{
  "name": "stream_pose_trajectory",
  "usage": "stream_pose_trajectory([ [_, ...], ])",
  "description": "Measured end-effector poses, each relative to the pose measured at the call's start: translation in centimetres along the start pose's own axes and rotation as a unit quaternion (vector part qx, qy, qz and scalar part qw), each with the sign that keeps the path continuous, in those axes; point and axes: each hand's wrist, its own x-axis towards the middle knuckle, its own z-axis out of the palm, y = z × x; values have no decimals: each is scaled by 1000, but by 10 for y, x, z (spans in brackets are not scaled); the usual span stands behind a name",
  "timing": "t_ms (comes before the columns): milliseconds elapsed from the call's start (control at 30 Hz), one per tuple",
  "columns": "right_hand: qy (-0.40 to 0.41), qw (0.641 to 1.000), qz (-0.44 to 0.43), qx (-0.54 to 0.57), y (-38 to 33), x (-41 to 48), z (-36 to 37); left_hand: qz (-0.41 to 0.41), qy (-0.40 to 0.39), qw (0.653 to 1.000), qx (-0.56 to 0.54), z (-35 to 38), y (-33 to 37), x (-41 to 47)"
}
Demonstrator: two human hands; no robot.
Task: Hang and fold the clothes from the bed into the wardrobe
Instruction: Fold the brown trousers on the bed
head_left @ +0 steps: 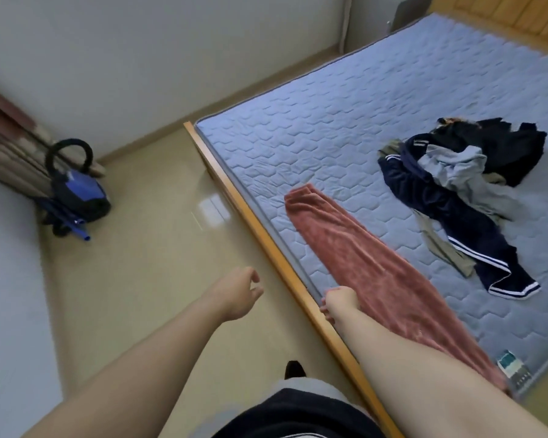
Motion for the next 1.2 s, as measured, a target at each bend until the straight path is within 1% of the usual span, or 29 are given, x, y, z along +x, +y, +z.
stream_pose_trajectory([
  [67,10,999,-9,30,-35,8,6,23,-4,1000,13,-30,-5,36],
  [133,37,997,-8,70,-67,20,13,60,-16,997,40,-55,-7,79],
  [267,108,978,31,176,-107,48,24,139,-52,985,94,-92,-6,175],
  [433,191,947,84,243,-140,59,31,243,-119,948,169,-127,2,268],
  [533,224,926,115,280,-147,62,42,274,-154,926,211,-144,12,313],
  [667,225,901,157,335,-157,76,56,282,-167,914,238,-154,34,368],
  [800,208,878,192,387,-169,124,70,301,-169,901,261,-151,58,427],
  [867,201,859,212,421,-180,148,80,310,-163,898,267,-148,69,453],
  [933,193,826,237,474,-193,172,94,313,-165,893,278,-143,79,481],
  [1033,173,757,262,573,-214,212,117,338,-170,875,302,-125,95,528],
  [1100,152,694,265,652,-226,250,137,354,-171,860,324,-106,105,567],
  [1167,135,629,257,721,-237,287,161,357,-178,853,336,-83,110,605],
  [1200,127,602,248,748,-243,305,174,354,-184,852,339,-71,109,626],
])
